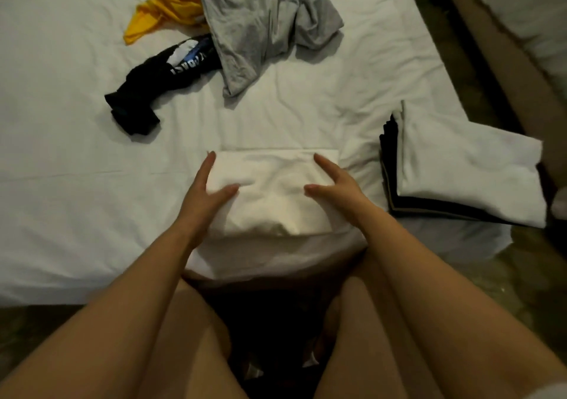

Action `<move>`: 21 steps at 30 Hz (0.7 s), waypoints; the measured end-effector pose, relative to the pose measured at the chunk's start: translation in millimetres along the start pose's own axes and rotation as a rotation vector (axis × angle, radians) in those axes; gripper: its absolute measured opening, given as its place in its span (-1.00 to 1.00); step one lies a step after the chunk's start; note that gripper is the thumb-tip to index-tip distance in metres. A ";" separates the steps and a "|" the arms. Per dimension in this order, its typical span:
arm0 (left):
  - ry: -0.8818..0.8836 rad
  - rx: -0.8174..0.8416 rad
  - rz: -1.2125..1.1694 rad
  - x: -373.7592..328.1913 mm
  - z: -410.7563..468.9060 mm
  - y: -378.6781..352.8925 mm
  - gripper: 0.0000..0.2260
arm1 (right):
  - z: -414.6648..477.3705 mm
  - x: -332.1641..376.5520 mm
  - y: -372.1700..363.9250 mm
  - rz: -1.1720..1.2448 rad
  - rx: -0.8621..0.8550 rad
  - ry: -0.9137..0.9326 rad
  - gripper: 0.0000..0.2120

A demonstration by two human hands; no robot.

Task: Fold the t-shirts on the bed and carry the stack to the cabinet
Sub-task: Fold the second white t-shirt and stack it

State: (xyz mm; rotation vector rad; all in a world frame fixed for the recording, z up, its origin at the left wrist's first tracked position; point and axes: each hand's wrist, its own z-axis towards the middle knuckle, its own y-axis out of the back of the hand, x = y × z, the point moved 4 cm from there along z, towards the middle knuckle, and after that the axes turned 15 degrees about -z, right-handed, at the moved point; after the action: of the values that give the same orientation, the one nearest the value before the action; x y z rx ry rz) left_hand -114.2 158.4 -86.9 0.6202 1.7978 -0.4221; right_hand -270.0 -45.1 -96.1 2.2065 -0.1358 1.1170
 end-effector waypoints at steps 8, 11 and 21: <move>-0.064 0.044 -0.081 -55.7 -35.5 -19.3 -0.45 | -55.2 32.4 62.6 -0.022 -0.098 0.121 -0.28; -0.106 0.081 -0.105 -91.6 -40.2 -46.3 -0.47 | -80.9 45.1 107.4 -0.016 -0.202 0.177 -0.28; -0.002 0.502 -0.175 -153.7 -29.7 -241.3 -0.23 | -117.4 -14.3 294.2 -0.066 -0.373 0.055 -0.29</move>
State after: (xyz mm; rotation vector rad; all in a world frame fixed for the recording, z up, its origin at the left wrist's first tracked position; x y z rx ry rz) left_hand -247.2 -47.8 63.1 0.8048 1.7566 -1.0115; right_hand -466.8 -208.1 91.6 1.8356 -0.2268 1.0223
